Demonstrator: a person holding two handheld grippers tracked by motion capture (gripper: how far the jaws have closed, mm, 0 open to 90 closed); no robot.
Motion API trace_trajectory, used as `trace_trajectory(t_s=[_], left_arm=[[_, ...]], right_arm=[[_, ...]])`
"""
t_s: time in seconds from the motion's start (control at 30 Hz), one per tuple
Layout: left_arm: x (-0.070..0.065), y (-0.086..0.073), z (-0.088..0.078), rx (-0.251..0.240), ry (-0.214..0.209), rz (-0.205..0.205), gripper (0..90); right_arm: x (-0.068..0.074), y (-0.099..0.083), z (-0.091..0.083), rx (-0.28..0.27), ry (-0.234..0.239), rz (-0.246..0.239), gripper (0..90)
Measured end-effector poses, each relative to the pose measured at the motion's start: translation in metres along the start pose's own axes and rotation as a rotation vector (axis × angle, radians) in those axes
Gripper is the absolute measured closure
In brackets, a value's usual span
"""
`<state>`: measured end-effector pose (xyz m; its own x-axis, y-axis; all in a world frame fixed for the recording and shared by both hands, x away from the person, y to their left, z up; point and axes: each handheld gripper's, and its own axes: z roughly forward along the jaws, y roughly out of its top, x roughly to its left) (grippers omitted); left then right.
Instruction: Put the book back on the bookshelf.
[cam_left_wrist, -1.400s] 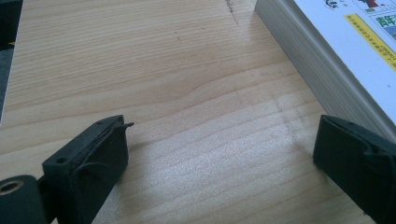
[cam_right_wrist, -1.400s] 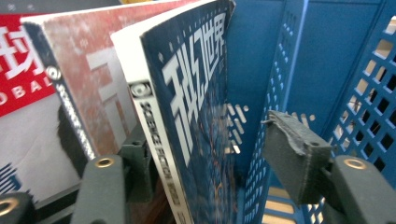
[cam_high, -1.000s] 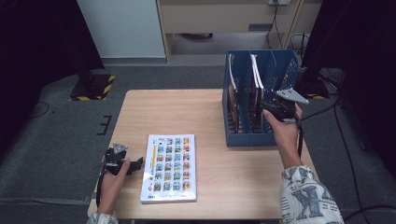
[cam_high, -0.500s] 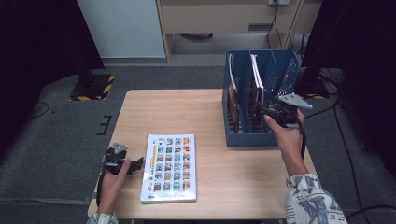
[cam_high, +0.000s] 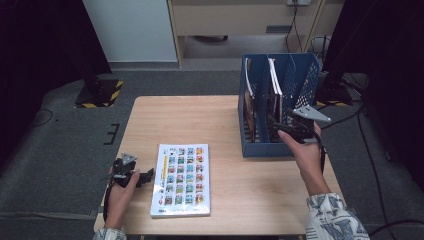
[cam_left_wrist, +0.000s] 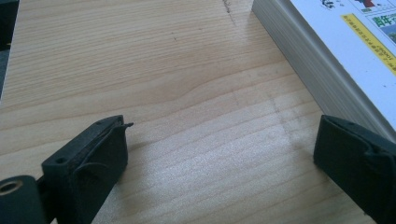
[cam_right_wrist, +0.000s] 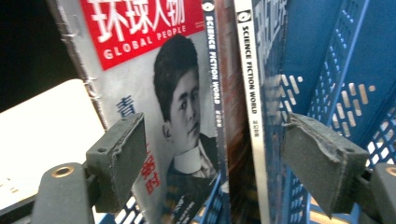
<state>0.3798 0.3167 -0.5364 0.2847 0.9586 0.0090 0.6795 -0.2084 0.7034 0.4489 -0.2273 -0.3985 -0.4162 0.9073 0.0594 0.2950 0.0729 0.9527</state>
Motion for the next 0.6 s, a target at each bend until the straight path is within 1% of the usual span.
trace_trajectory(t_s=[0.13,0.27,0.33,0.43,0.6], left_arm=[[0.0,0.0,0.0,0.0,0.0,0.0,2.4],[0.0,0.0,0.0,-0.001,-0.001,0.0,2.4],[0.0,0.0,0.0,0.0,-0.002,0.001,2.3],[0.0,0.0,0.0,0.0,-0.002,0.001,2.3],[0.0,0.0,0.0,0.0,-0.002,0.001,2.0]], right_arm=[[0.002,-0.002,-0.004,0.002,0.038,-0.008,19.1],[0.005,-0.006,-0.008,0.003,0.052,-0.011,17.8],[0.008,-0.01,-0.009,0.016,0.064,-0.013,16.0],[0.013,-0.016,-0.011,0.014,0.076,-0.02,14.8],[0.024,-0.02,-0.012,0.022,0.105,-0.049,12.4]])
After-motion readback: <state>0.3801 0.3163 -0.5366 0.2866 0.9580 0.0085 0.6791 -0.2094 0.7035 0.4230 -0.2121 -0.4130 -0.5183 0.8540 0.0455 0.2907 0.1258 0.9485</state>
